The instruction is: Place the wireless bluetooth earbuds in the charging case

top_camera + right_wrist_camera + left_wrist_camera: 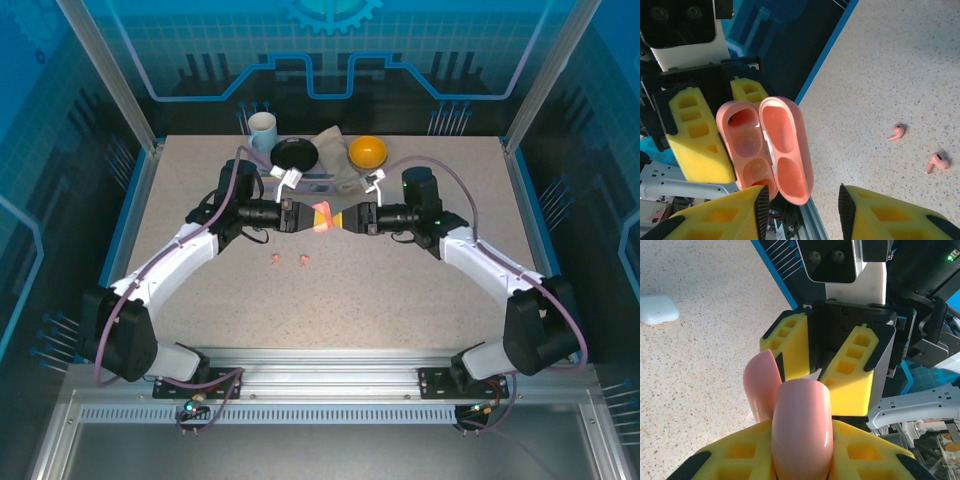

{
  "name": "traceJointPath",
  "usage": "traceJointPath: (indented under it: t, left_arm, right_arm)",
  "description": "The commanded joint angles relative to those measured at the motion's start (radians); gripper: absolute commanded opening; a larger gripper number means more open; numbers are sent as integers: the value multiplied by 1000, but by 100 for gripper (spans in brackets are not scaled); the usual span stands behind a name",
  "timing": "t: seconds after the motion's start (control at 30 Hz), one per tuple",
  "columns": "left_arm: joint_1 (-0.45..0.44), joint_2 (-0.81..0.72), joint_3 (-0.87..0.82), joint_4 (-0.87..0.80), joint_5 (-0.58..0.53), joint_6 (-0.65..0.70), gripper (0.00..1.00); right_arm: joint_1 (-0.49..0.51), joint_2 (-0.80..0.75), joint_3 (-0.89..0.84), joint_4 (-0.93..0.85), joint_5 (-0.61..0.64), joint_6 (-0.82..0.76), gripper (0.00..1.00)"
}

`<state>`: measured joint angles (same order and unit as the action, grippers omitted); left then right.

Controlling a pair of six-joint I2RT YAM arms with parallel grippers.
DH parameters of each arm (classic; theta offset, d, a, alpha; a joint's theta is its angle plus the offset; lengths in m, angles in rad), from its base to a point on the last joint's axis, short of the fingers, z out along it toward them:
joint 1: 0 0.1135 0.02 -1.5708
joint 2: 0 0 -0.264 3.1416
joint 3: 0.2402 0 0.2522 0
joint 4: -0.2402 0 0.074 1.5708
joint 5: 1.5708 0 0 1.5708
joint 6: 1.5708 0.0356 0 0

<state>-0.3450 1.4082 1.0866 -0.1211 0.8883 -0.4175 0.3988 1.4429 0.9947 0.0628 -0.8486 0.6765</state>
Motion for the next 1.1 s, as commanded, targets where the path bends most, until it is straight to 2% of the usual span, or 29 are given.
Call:
traceJointPath:
  t: [0.0,0.33,0.47,0.53,0.67,0.7,0.83,1.0,1.07]
  left_arm:
    - [-2,9,36,28,31,-5,2]
    - [-2,10,35,44,34,-14,2]
    - [-2,11,34,50,30,-15,5]
    - [-2,14,32,53,26,-16,12]
    - [0,19,35,48,10,-5,42]
    - [0,21,41,41,4,1,52]
    - [13,22,106,-70,2,71,72]
    - [46,38,235,-293,22,212,87]
    - [59,67,292,-395,44,280,89]
  right_arm:
    - [20,36,34,20,-7,10,42]
    - [43,101,71,49,-11,22,29]
    - [48,117,84,57,-29,26,13]
    - [52,119,89,46,-30,20,0]
    - [48,116,116,-36,1,-32,0]
    - [44,116,131,-77,7,-59,0]
    - [13,128,240,-339,57,-254,0]
    - [-37,171,386,-635,123,-530,0]
    - [-48,189,433,-722,155,-634,0]
